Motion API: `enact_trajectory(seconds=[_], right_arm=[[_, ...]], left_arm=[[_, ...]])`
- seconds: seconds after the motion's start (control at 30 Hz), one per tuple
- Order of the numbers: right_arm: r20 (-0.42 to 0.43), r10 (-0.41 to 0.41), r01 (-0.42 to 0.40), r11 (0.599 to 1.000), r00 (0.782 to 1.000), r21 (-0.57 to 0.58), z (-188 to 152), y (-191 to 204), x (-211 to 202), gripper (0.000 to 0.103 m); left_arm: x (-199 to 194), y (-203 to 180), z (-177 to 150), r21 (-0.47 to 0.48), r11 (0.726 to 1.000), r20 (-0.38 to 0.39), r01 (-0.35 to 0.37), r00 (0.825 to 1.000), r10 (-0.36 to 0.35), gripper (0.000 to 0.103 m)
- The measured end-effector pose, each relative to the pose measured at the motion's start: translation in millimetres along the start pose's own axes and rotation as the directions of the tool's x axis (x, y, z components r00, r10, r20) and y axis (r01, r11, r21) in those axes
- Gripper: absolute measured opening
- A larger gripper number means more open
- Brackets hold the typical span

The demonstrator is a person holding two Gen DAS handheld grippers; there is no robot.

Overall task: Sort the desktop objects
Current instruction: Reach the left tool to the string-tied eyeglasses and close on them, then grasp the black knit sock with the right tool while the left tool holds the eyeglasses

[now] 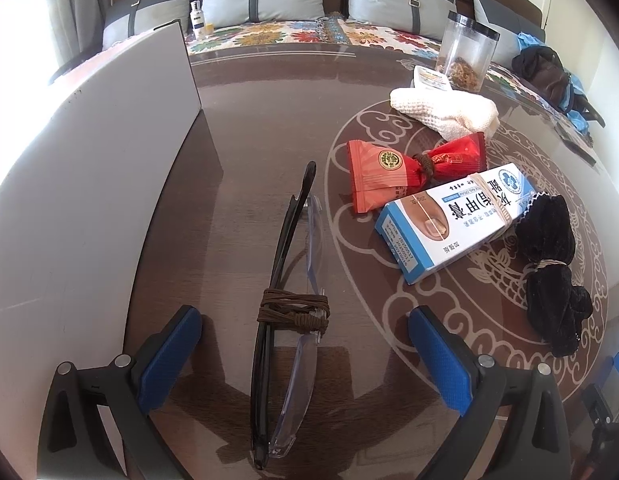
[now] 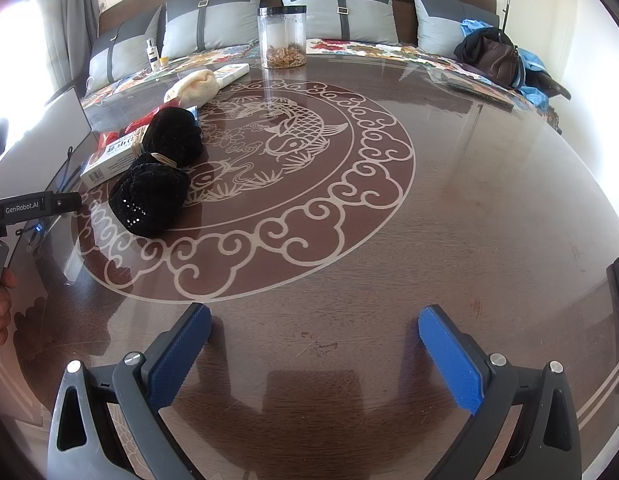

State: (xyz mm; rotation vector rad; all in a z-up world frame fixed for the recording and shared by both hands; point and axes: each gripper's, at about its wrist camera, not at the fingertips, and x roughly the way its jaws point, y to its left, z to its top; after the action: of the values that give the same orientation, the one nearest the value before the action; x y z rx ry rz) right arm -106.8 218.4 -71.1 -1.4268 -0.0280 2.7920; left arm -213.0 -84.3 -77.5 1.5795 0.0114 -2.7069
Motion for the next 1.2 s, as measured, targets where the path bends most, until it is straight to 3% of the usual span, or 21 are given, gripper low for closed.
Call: enact_trajectory(seconds=[0.1, 0.13, 0.3, 0.37, 0.5, 0.57, 0.67, 0.77, 0.83, 0.9, 0.93, 1.0, 1.03, 1.2], right_arm=[[0.000, 0.000, 0.000, 1.000, 1.000, 0.000, 0, 0, 0, 0.103], [0.000, 0.000, 0.000, 1.000, 1.000, 0.000, 0, 0, 0, 0.103], [0.000, 0.000, 0.000, 1.000, 1.000, 0.000, 0, 0, 0, 0.103], [0.000, 0.000, 0.000, 1.000, 1.000, 0.000, 0, 0, 0, 0.103], [0.000, 0.013, -0.013, 1.000, 1.000, 0.004, 0, -1, -1, 0.103], [0.001, 0.085, -0.085, 0.996, 0.996, 0.035, 3, -3, -4, 0.103], [0.049, 0.256, -0.259, 0.963, 0.965, 0.070, 21, 6, -11, 0.103], [0.031, 0.296, -0.296, 0.955, 0.955, 0.001, 57, 43, 0, 0.103], [-0.035, 0.299, -0.301, 0.952, 0.954, -0.054, 78, 73, 20, 0.103], [-0.096, 0.258, -0.269, 0.955, 0.961, -0.126, 88, 98, 39, 0.092], [-0.114, 0.236, -0.253, 0.953, 0.965, -0.167, 89, 108, 46, 0.071], [-0.113, 0.173, -0.197, 0.947, 0.978, -0.255, 86, 119, 49, 0.045], [-0.120, 0.172, -0.199, 0.943, 0.978, -0.265, 85, 120, 46, 0.037], [-0.035, 0.219, -0.221, 0.944, 0.975, -0.244, 79, 101, -4, 0.036]], left_arm=[[-1, -1, -1, 0.026, 1.000, -0.007, 0.012, 1.000, -0.012, 0.102], [-4, -1, -3, 0.030, 0.999, 0.007, 0.014, 1.000, -0.014, 0.098], [-20, 2, -12, 0.012, 1.000, 0.054, 0.023, 0.998, -0.024, 0.028], [-26, 8, -21, -0.027, 0.997, 0.052, 0.074, 0.996, -0.073, 0.027], [-42, 11, -47, -0.046, 0.994, 0.048, 0.100, 0.994, -0.098, 0.027], [-51, 11, -62, -0.047, 0.992, 0.048, 0.120, 0.992, -0.117, 0.027], [-60, 13, -79, -0.055, 0.987, 0.048, 0.149, 0.988, -0.146, 0.027], [-66, 14, -88, -0.068, 0.984, 0.044, 0.167, 0.985, -0.164, 0.027], [-71, 12, -93, -0.057, 0.984, 0.050, 0.167, 0.985, -0.164, 0.027], [-75, 10, -98, -0.045, 0.984, 0.058, 0.172, 0.984, -0.169, 0.027], [-77, 10, -99, -0.048, 0.982, 0.063, 0.183, 0.982, -0.180, 0.027], [-85, 9, -102, -0.054, 0.976, 0.082, 0.210, 0.975, -0.205, 0.027], [-91, 8, -103, -0.055, 0.973, 0.096, 0.223, 0.971, -0.217, 0.027], [-138, 15, -103, -0.084, 0.940, 0.197, 0.331, 0.930, -0.310, 0.027]])
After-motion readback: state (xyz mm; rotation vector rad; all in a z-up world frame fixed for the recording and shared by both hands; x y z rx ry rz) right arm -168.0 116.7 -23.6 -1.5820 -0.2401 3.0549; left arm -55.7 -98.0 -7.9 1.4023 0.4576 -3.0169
